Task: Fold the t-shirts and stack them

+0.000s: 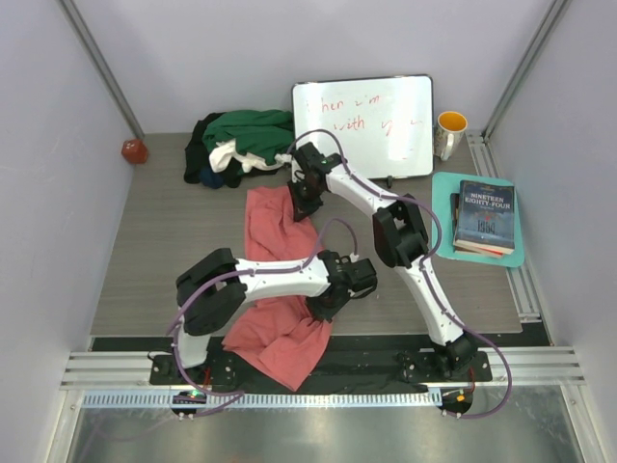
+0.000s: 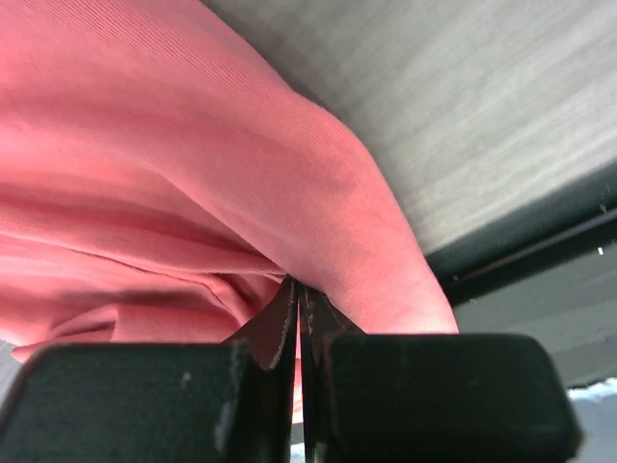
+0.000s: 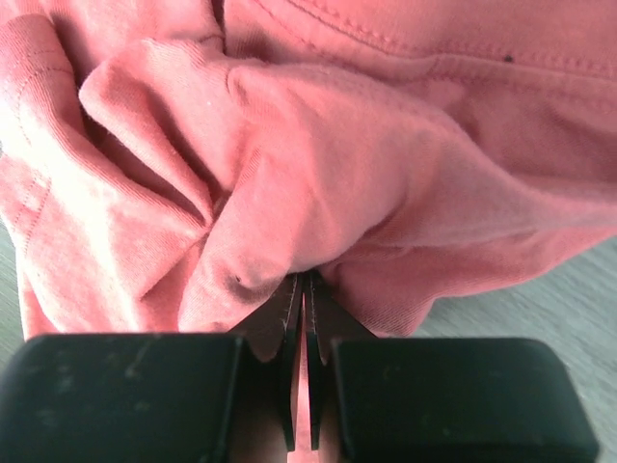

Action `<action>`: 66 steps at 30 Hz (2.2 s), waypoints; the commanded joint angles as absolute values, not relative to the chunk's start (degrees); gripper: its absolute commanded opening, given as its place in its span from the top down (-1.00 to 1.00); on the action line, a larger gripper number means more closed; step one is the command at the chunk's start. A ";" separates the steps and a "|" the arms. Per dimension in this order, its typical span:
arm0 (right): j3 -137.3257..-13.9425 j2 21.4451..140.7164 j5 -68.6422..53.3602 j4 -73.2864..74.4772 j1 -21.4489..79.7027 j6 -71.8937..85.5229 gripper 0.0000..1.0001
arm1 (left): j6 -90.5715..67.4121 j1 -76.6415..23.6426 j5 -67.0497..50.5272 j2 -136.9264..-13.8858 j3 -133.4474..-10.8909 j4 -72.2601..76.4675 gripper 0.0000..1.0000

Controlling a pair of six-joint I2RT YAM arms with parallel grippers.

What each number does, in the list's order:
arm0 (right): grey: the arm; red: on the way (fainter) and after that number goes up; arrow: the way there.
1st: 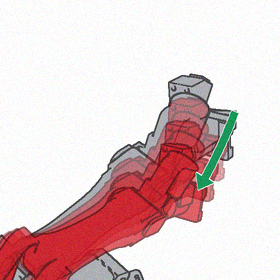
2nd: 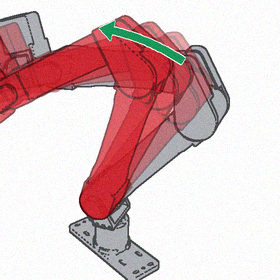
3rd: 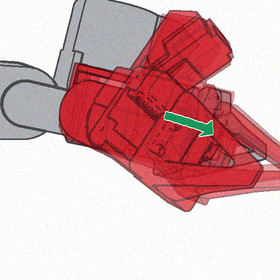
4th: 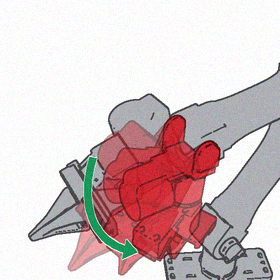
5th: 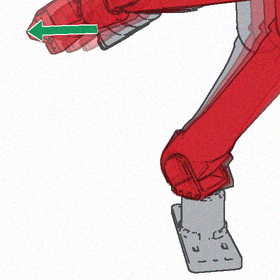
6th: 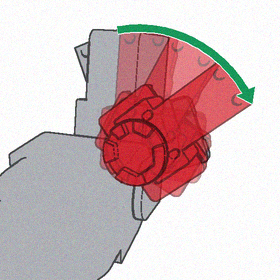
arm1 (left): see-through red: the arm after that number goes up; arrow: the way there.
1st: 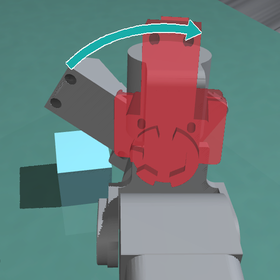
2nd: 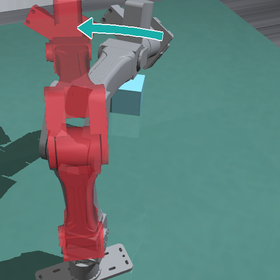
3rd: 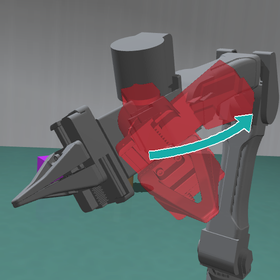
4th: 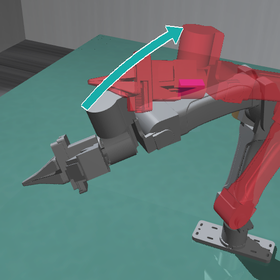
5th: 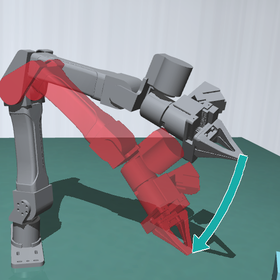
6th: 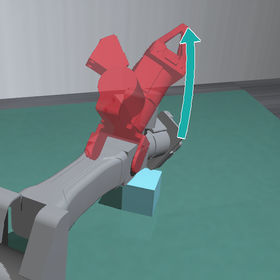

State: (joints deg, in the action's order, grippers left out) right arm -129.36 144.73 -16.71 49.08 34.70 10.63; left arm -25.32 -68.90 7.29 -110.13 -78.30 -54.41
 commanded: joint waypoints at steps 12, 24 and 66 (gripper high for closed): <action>-136.23 149.50 -15.91 47.73 33.66 6.24 0.62 | -27.86 -62.06 9.58 -114.78 -84.54 -54.31 1.00; -131.06 144.41 -12.83 42.81 33.05 7.47 0.61 | -33.05 -54.23 12.91 -113.56 -82.35 -51.50 0.99; -83.02 98.81 -20.92 26.90 34.54 18.27 0.43 | -41.22 -41.23 22.15 -86.31 -63.03 -53.08 -0.22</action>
